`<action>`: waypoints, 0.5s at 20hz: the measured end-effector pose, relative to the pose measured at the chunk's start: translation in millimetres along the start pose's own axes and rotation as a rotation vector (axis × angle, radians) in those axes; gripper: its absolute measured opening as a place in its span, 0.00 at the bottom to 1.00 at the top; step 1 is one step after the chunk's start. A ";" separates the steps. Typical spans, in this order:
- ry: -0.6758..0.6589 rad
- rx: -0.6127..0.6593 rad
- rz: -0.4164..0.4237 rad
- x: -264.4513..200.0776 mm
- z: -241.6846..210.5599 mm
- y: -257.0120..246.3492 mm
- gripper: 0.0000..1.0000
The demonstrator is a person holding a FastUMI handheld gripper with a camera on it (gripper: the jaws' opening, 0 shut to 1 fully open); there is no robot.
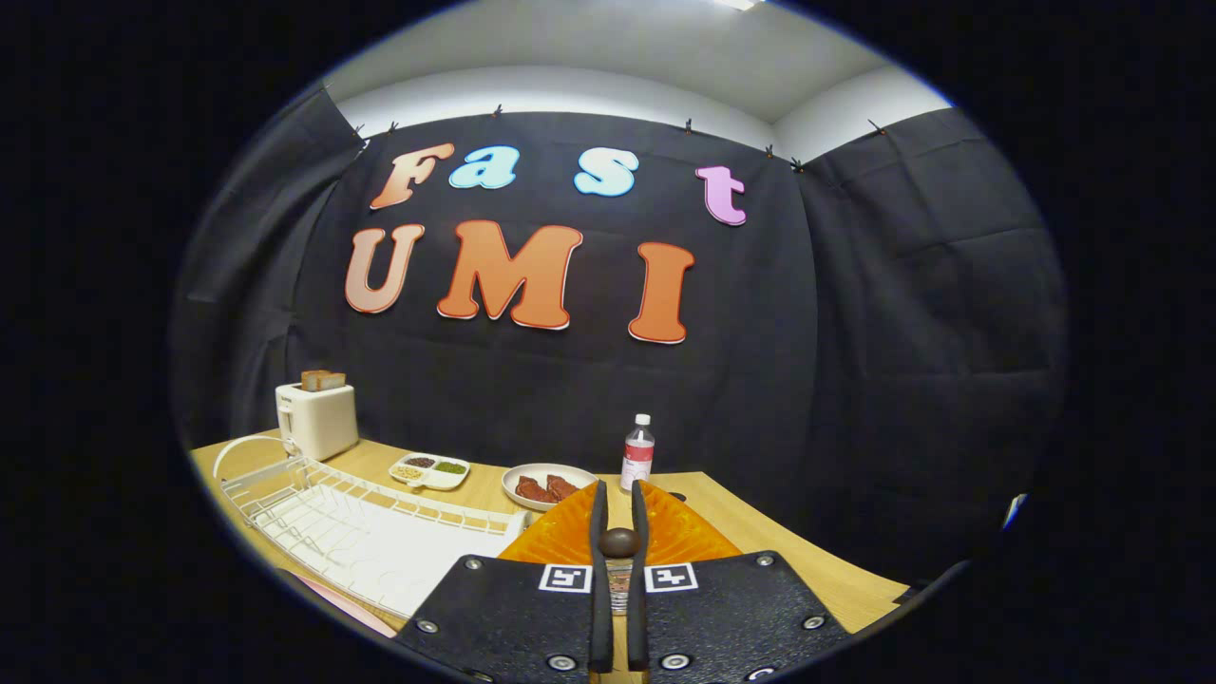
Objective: Take the plate from the dish rack, then take the spoon from the basket and place it into the plate.
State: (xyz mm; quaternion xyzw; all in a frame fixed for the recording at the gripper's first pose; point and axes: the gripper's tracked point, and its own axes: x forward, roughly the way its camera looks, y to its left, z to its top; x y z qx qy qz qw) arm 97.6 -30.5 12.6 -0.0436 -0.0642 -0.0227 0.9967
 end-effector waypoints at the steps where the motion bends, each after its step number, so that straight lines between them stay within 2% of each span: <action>1: -0.004 0.004 0.017 -11.9 6.8 6.9 0.06; 6: -0.028 0.012 0.096 -66.7 26.7 45.7 0.06; 10: -0.017 0.031 0.195 -107.0 21.5 90.3 0.06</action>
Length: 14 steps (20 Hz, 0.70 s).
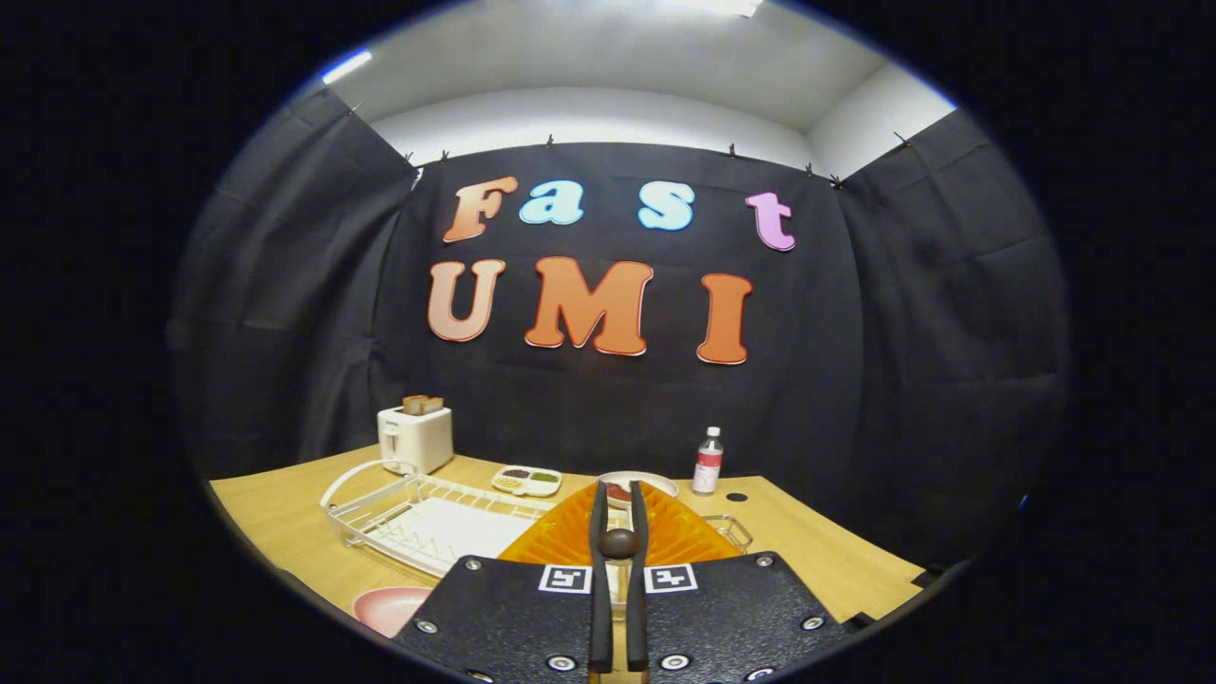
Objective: Take the plate from the dish rack, then take the spoon from the basket and place it into the plate.
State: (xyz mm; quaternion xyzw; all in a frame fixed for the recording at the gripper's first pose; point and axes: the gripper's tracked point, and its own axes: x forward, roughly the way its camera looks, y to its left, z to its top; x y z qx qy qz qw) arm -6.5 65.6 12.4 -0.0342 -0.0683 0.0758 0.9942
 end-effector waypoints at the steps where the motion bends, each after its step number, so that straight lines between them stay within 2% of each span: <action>1: 0.003 0.006 0.024 -6.9 -2.6 12.4 0.06; 8: 0.033 0.021 0.147 -39.5 -41.9 81.6 0.06; 14: 0.068 0.014 0.197 -44.1 -87.7 111.8 0.06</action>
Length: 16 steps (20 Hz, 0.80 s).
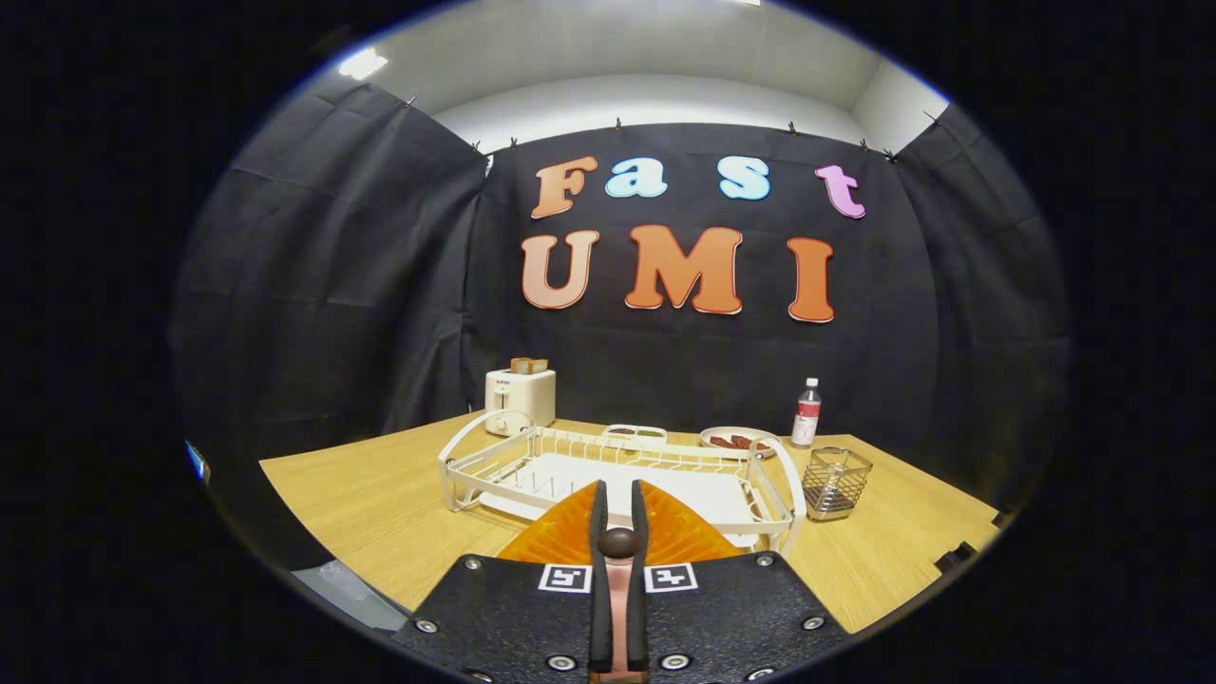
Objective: Take the plate from the dish rack, then take the spoon from the basket and place it into the plate.
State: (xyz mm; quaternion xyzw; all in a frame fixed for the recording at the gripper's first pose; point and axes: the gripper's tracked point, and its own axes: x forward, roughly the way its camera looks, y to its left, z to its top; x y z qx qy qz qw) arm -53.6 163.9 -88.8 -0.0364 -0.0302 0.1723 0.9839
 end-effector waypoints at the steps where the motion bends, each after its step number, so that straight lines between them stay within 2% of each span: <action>1: 0.008 -0.001 0.002 0.4 -6.8 2.6 0.06; 6: 0.031 0.025 0.005 4.2 -33.0 7.3 0.06; 10: 0.027 0.010 0.000 3.7 -34.0 7.9 0.09; 14: 0.100 0.004 -0.003 3.1 -53.5 8.9 0.19; 16: 0.124 0.022 -0.013 2.5 -56.0 8.0 0.29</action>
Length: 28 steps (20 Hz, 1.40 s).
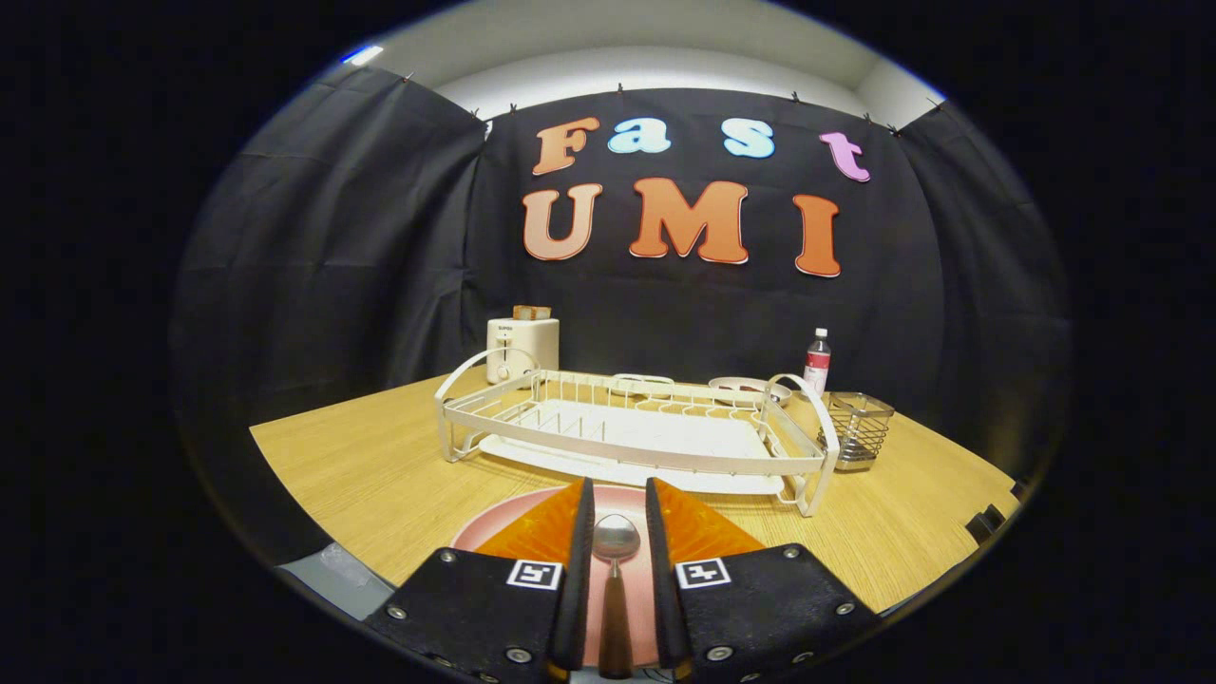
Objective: Take the plate from the dish rack, then take the spoon from the basket and place it into the plate.
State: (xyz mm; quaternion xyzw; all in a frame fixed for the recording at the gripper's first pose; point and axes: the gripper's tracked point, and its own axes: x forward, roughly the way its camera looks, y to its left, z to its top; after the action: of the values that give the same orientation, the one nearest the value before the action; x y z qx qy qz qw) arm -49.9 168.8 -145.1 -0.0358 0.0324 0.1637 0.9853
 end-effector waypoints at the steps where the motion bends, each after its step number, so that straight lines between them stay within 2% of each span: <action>1: 0.010 0.012 0.005 -0.1 0.1 0.4 0.41; 2: 0.019 0.017 0.011 0.7 0.4 0.5 0.50; 3: 0.025 0.023 0.002 0.1 2.2 -4.9 0.69; 5: 0.023 0.036 -0.017 -1.1 8.4 -19.9 0.89; 7: 0.028 0.041 -0.028 -1.5 12.2 -33.8 0.97; 16: 0.009 0.029 -0.144 -2.3 52.0 -134.2 0.97; 22: -0.001 0.096 -0.155 17.1 75.3 -201.4 0.97; 25: -0.006 0.127 -0.223 23.8 81.4 -249.5 0.97; 28: -0.012 0.116 -0.284 17.5 82.8 -274.8 0.97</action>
State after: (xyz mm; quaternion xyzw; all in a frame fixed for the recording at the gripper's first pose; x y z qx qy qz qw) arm 60.2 -78.3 -47.5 0.0178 0.0304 0.0207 0.9992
